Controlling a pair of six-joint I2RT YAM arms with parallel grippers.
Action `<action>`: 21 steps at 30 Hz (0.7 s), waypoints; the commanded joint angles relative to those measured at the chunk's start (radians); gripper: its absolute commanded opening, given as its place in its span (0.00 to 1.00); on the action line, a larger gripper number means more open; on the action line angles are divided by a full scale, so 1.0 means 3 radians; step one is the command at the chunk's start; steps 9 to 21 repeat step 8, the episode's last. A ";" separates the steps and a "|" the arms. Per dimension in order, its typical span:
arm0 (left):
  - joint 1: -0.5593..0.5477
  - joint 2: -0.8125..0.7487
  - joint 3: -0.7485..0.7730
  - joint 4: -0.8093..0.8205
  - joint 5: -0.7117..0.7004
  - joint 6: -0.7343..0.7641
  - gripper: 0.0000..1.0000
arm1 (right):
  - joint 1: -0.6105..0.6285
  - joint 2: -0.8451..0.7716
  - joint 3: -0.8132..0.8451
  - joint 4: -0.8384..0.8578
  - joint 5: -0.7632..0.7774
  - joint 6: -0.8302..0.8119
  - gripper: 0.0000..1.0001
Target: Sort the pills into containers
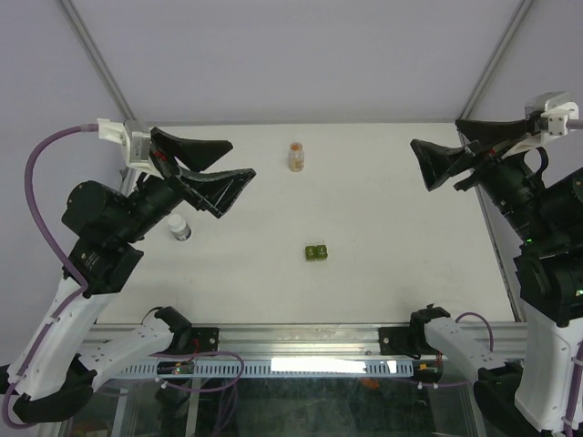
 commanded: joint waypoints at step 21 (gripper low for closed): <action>0.0014 -0.0048 0.0075 -0.0039 0.0025 0.0070 0.99 | 0.0006 -0.0055 -0.0193 0.0139 0.0002 -0.0087 0.99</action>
